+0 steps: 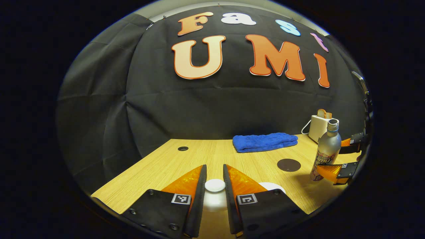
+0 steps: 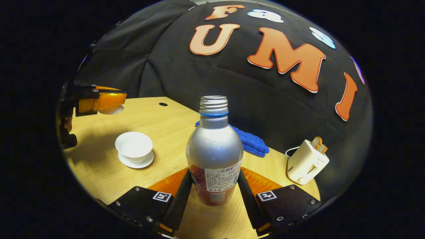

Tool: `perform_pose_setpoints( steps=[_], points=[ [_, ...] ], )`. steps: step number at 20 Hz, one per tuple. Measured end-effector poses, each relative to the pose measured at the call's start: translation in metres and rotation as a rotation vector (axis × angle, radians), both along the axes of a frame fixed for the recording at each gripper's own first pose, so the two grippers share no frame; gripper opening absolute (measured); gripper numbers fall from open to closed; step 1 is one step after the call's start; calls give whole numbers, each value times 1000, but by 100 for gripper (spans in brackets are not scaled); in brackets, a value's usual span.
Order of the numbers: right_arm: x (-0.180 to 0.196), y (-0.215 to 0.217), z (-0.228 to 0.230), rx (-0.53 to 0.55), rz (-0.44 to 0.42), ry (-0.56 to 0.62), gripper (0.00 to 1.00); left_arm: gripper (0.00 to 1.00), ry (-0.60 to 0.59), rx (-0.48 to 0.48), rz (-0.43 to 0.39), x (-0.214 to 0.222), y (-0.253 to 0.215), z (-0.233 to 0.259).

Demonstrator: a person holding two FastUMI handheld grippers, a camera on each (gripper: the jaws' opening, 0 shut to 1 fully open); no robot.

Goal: Open the teacup lid with one hand, grasp the water bottle and pour water into the teacup with the other hand; after pouring, place the water bottle on the coaster and then close the teacup lid.

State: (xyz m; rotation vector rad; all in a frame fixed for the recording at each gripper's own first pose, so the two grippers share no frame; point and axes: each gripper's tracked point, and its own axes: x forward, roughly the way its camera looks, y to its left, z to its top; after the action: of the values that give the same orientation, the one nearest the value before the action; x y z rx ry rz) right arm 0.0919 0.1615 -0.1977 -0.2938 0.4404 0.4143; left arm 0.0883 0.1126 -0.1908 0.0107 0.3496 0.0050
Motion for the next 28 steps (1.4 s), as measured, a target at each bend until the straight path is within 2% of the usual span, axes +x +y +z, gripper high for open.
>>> perform_pose_setpoints(
  steps=[5,12,16,20,22,25,28],
  points=[
    [19,-1,11,-192,7,-131,79,36,-3,-4,28,-8,17,-2],
    [28,4,30,-392,45,-294,78,36,-17,19,80,-16,50,3],
    [28,16,27,-525,117,-362,78,36,-22,26,97,-23,60,5],
    [24,23,21,-599,170,-393,78,36,-21,25,101,-27,65,3],
    [24,24,23,-660,183,-435,78,36,-20,26,103,-28,67,2],
    [31,21,29,-813,178,-542,78,37,-27,21,114,-30,72,2],
    [34,22,31,-854,206,-571,78,36,-23,21,116,-33,75,1]
  ],
)
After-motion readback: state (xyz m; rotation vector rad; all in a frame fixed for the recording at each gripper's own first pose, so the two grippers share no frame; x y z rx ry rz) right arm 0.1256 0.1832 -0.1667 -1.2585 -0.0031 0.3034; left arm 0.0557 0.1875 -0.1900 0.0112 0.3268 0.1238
